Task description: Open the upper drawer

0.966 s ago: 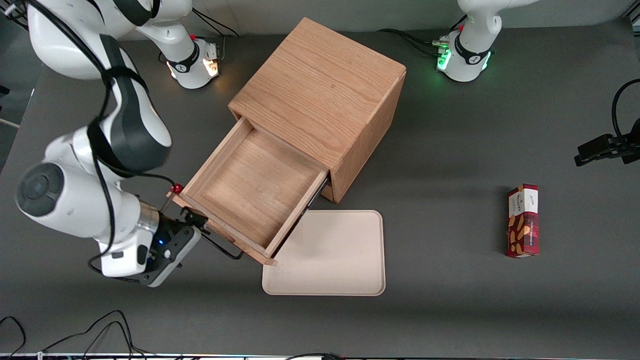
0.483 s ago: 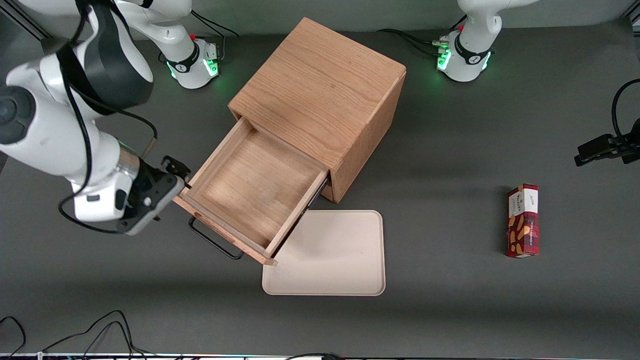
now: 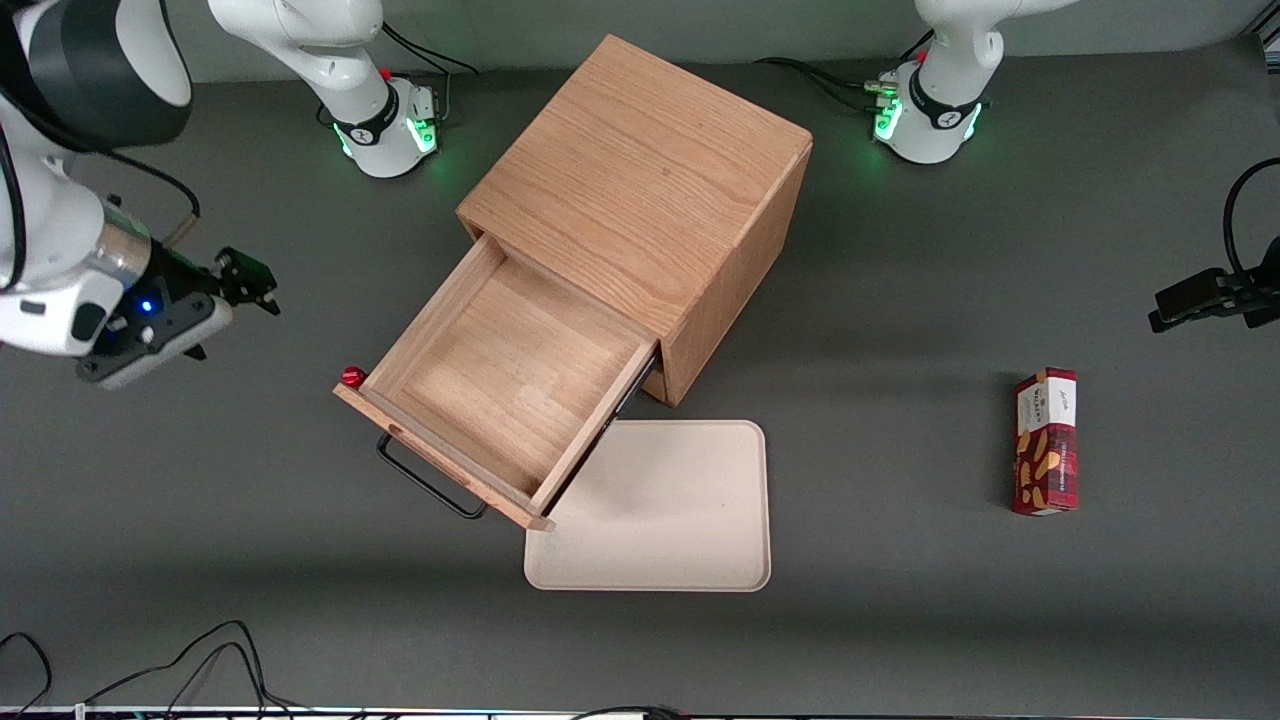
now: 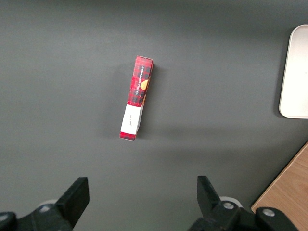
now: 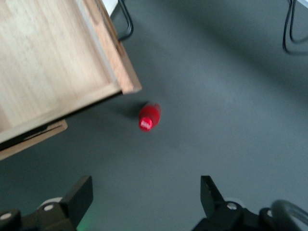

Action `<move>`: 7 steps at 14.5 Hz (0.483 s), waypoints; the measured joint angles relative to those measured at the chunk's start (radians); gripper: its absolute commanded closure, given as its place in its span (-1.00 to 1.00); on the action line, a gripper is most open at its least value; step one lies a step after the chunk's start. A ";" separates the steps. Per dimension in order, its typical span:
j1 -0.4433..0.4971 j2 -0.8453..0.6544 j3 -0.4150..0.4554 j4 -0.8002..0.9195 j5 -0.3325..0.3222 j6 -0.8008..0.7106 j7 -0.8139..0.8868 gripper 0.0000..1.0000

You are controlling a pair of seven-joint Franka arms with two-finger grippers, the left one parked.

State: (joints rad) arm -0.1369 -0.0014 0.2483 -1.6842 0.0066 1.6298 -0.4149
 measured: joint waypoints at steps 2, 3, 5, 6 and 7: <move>-0.036 -0.065 -0.002 -0.025 0.070 -0.041 0.051 -1.00; -0.060 -0.088 -0.003 -0.033 0.096 -0.054 0.113 -1.00; -0.084 -0.111 0.002 -0.041 0.111 -0.080 0.208 -1.00; -0.086 -0.117 0.016 -0.046 0.111 -0.080 0.229 -1.00; -0.086 -0.124 0.031 -0.050 0.111 -0.080 0.249 -1.00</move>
State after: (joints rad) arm -0.2228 -0.1250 0.2795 -1.7339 0.1175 1.5493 -0.1659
